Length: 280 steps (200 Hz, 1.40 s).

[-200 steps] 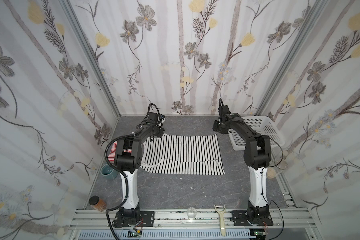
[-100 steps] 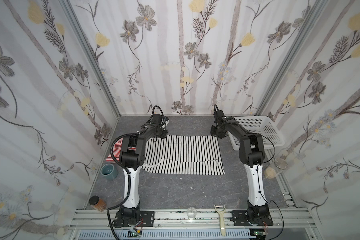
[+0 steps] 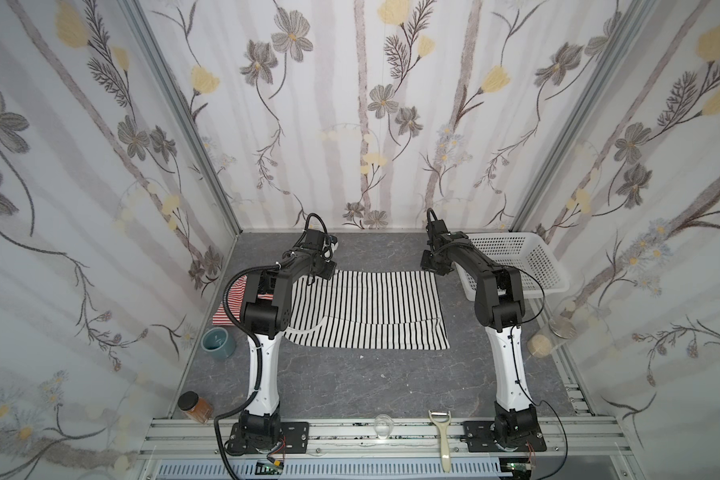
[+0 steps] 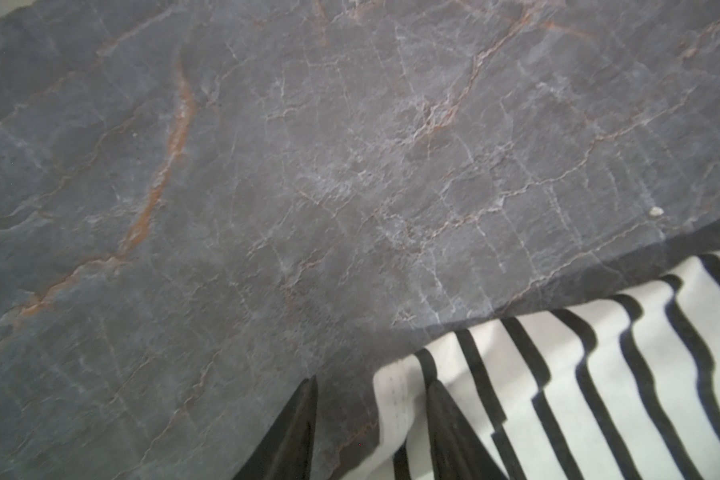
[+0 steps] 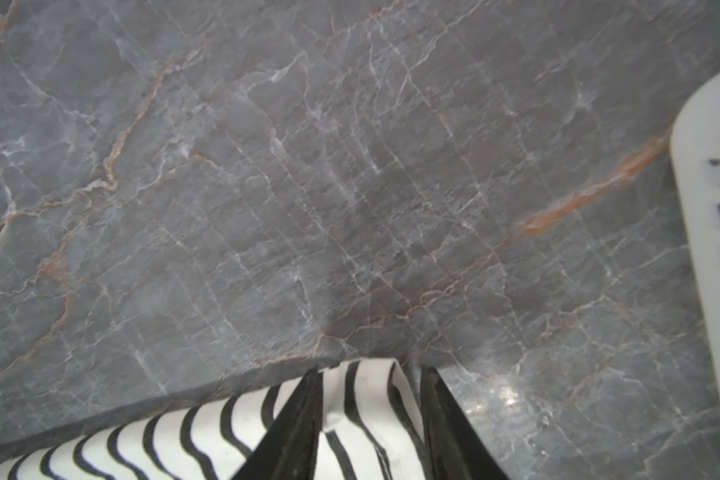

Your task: Fold and stack the tank tops

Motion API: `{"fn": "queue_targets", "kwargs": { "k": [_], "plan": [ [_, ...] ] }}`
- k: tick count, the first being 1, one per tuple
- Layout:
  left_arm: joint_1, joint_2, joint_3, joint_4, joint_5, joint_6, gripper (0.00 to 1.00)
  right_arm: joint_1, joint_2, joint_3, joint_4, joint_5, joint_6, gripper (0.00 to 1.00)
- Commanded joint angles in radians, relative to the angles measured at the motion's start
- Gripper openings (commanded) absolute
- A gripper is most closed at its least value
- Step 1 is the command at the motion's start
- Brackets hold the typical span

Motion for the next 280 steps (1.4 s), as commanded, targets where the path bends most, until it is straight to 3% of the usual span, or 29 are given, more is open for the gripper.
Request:
{"fn": "queue_targets", "kwargs": {
  "k": [1, 37, 76, 169, 209, 225, 250, 280],
  "plan": [
    [0.0, -0.002, 0.005, -0.003, 0.008, -0.01, 0.45, 0.008, 0.014, 0.012, 0.002, -0.022, 0.011, 0.4],
    [0.0, -0.002, 0.003, -0.003, 0.009, -0.008, 0.45, 0.008, 0.016, 0.011, 0.011, -0.026, 0.006, 0.29],
    [0.001, -0.004, 0.002, -0.003, 0.002, -0.004, 0.45, 0.011, -0.01, 0.013, 0.009, -0.013, -0.008, 0.0],
    [0.001, 0.035, 0.068, -0.004, -0.025, -0.013, 0.45, 0.048, -0.096, 0.009, -0.022, 0.03, -0.045, 0.0],
    [-0.005, 0.043, 0.072, -0.026, -0.003, 0.009, 0.4, 0.052, -0.102, 0.009, -0.022, 0.028, -0.046, 0.0],
    [-0.008, 0.043, 0.063, -0.031, 0.0, 0.024, 0.34, 0.052, -0.101, 0.009, -0.021, 0.027, -0.046, 0.0],
    [-0.008, 0.047, 0.056, -0.036, 0.012, 0.029, 0.13, 0.053, -0.103, 0.007, -0.021, 0.024, -0.046, 0.0],
    [-0.008, 0.039, 0.057, -0.039, 0.001, 0.035, 0.06, 0.053, -0.118, -0.002, -0.019, 0.019, -0.045, 0.0]
  ]
}}
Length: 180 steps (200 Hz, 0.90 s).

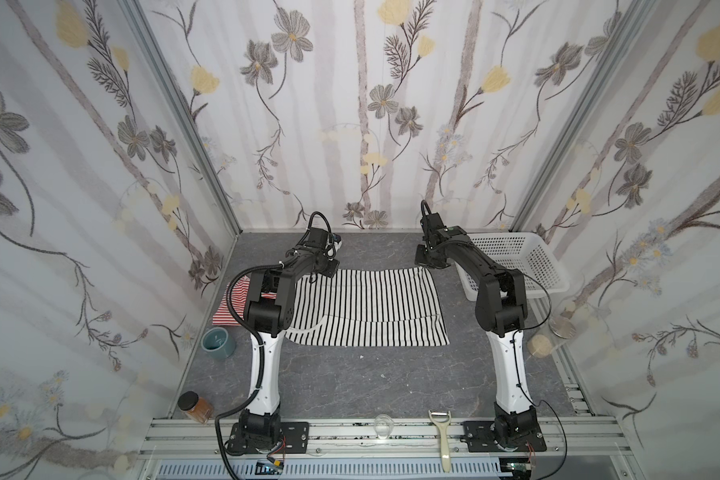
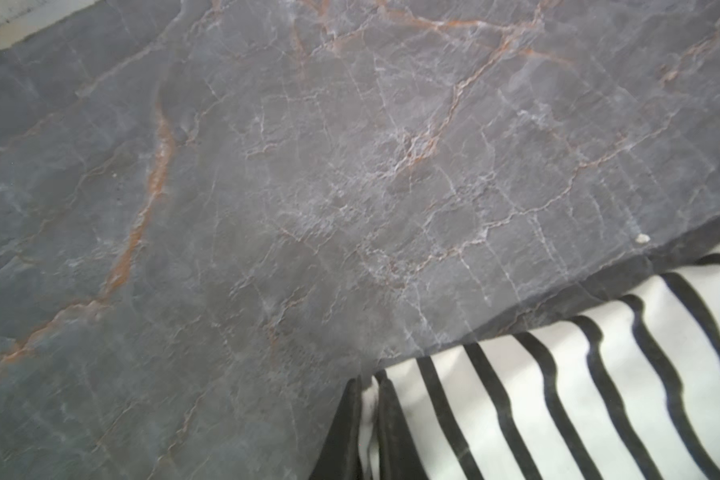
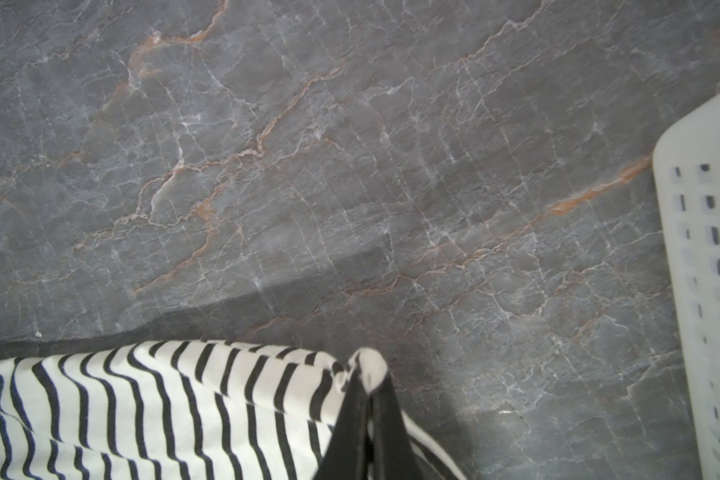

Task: Fold and stack the tank tops
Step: 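Grasp the folded far edge of the striped top with both grippers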

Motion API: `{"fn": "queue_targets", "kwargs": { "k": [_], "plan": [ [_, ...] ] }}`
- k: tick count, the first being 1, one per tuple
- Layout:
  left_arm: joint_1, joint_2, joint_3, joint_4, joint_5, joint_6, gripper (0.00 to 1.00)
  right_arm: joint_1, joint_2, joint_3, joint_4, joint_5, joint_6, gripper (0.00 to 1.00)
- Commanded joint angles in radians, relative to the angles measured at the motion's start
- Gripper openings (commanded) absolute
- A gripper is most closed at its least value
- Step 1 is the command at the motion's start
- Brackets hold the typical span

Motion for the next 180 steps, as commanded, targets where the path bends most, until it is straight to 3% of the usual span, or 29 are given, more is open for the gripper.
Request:
{"fn": "queue_targets", "kwargs": {
  "k": [1, 23, 75, 180],
  "plan": [
    [0.003, -0.003, -0.002, -0.025, -0.005, 0.014, 0.06, 0.002, -0.03, -0.006, 0.009, 0.014, -0.005, 0.0],
    [0.006, -0.03, -0.004, -0.025, -0.006, 0.013, 0.0, 0.001, -0.078, -0.069, 0.056, -0.001, -0.002, 0.0],
    [0.009, -0.17, -0.084, -0.024, 0.043, -0.001, 0.0, 0.002, -0.235, -0.277, 0.157, -0.007, -0.001, 0.0],
    [-0.006, -0.438, -0.397, -0.022, 0.078, 0.026, 0.0, 0.001, -0.497, -0.645, 0.294, -0.011, 0.001, 0.0]
  ]
}}
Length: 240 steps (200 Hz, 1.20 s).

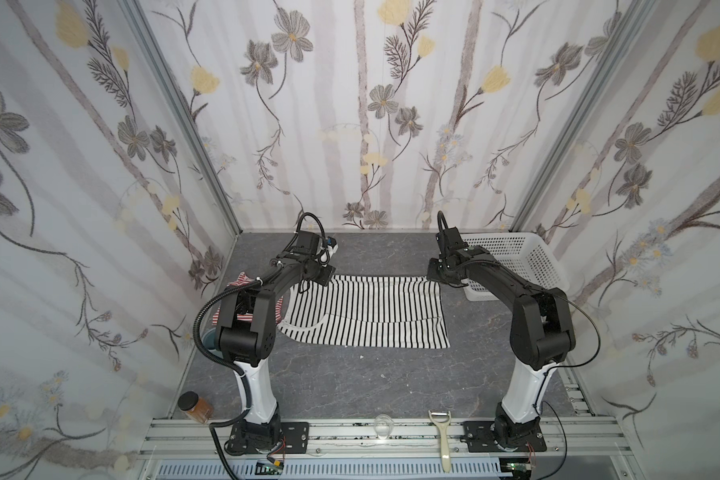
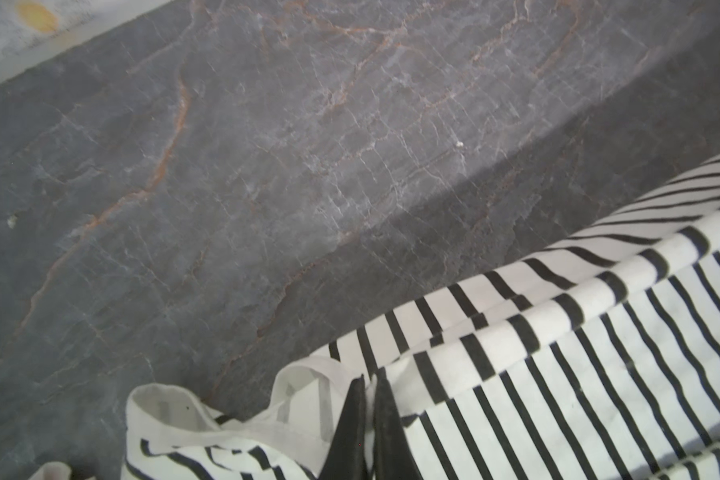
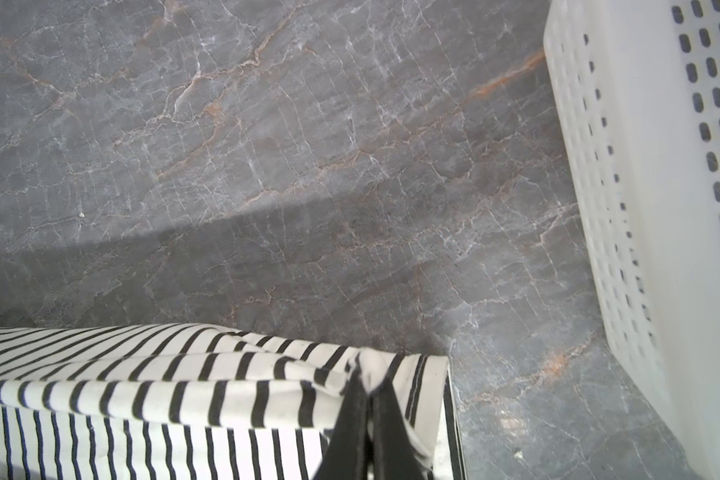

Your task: Fold and stack the tank tops

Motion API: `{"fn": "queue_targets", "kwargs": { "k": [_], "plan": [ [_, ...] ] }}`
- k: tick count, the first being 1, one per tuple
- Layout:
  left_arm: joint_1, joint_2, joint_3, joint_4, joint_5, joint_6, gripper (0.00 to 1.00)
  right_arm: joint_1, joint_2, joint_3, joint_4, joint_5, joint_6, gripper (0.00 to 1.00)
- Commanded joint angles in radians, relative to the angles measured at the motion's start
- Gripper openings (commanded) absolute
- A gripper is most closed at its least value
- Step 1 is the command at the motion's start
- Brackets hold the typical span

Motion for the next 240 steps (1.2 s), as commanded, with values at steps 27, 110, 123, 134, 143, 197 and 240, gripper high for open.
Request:
{"fn": "queue_targets", "kwargs": {
  "k": [27, 110, 123, 134, 143, 197, 240],
  "plan": [
    [-0.011, -0.101, -0.128, 0.004, 0.022, 0.018, 0.0, -0.002, -0.101, -0.14, 0.103, -0.001, 0.008, 0.0],
    [-0.048, -0.133, -0.266, 0.014, 0.037, 0.015, 0.01, -0.001, -0.165, -0.339, 0.177, -0.013, 0.026, 0.0],
    [-0.048, -0.125, -0.272, 0.015, 0.032, 0.013, 0.02, -0.001, -0.174, -0.361, 0.187, -0.019, 0.031, 0.0],
    [-0.049, -0.121, -0.275, 0.017, 0.03, 0.012, 0.02, 0.001, -0.181, -0.377, 0.196, -0.024, 0.034, 0.0],
    [-0.05, -0.118, -0.279, 0.019, 0.03, 0.009, 0.03, 0.004, -0.186, -0.389, 0.202, -0.026, 0.037, 0.0],
    [-0.058, -0.12, -0.314, 0.02, 0.043, 0.008, 0.04, 0.013, -0.195, -0.435, 0.224, -0.028, 0.045, 0.0],
    [-0.067, -0.135, -0.36, 0.02, 0.035, 0.013, 0.06, 0.032, -0.228, -0.488, 0.234, -0.043, 0.059, 0.06]
  ]
}}
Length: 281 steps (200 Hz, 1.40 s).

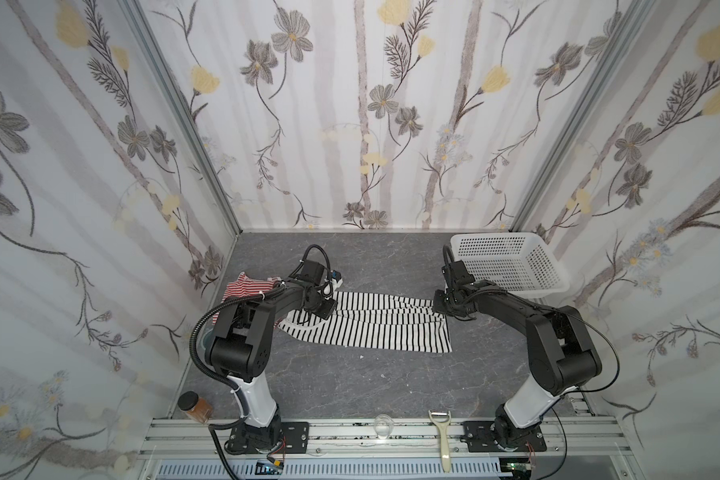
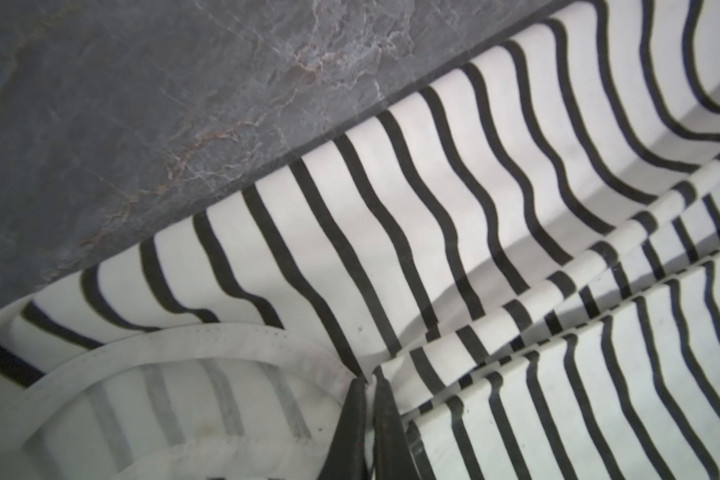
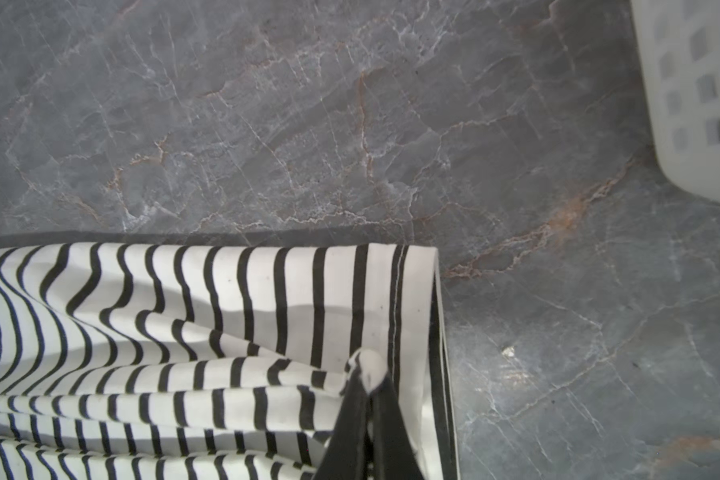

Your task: Fold and stack the tank tops

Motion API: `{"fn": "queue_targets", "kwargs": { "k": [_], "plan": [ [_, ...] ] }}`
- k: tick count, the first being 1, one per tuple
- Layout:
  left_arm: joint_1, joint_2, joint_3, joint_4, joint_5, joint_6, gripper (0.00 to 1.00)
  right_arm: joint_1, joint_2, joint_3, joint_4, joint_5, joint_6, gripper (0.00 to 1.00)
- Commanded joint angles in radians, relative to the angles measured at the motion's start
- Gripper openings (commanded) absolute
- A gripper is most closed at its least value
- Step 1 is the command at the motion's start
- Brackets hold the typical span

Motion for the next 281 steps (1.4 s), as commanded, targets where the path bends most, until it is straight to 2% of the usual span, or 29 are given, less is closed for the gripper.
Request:
{"fn": "queue_targets", "kwargs": {
  "k": [1, 18, 33, 54, 69, 119, 162, 205, 250, 262, 281],
  "plan": [
    [-0.002, -0.016, -0.02, -0.001, -0.003, 0.012, 0.06, 0.008, -0.032, -0.027, 0.04, -0.002, 0.021, 0.07],
    [-0.004, -0.028, -0.03, -0.001, -0.015, 0.012, 0.1, 0.013, -0.078, -0.059, 0.045, -0.018, 0.027, 0.17],
    [-0.003, -0.05, -0.035, -0.003, -0.019, 0.007, 0.18, 0.014, -0.126, -0.083, 0.052, -0.037, 0.033, 0.22],
    [-0.004, -0.084, -0.028, -0.003, -0.015, -0.011, 0.3, 0.013, -0.164, -0.093, 0.052, -0.062, 0.044, 0.25],
    [-0.008, -0.097, -0.015, -0.002, 0.004, -0.022, 0.32, 0.013, -0.157, -0.092, 0.062, -0.083, 0.056, 0.26],
    [-0.063, -0.016, 0.054, -0.001, 0.017, -0.025, 0.32, 0.013, -0.077, -0.048, 0.088, -0.11, 0.071, 0.24],
    [-0.078, 0.023, 0.05, -0.001, 0.016, -0.016, 0.31, 0.014, -0.164, -0.093, 0.056, -0.085, 0.062, 0.0],
    [-0.08, 0.056, 0.011, -0.001, -0.035, -0.004, 0.29, 0.026, -0.232, -0.179, 0.046, -0.145, 0.022, 0.0],
    [-0.079, 0.046, -0.026, -0.001, -0.054, -0.001, 0.28, 0.031, -0.304, -0.251, 0.034, -0.123, -0.004, 0.0],
    [-0.078, 0.04, -0.034, -0.001, -0.058, -0.001, 0.28, 0.03, -0.314, -0.291, 0.027, -0.114, -0.005, 0.03],
    [-0.078, 0.032, -0.042, -0.002, -0.06, -0.002, 0.28, 0.03, -0.331, -0.3, 0.008, -0.102, -0.011, 0.16]
  ]
}}
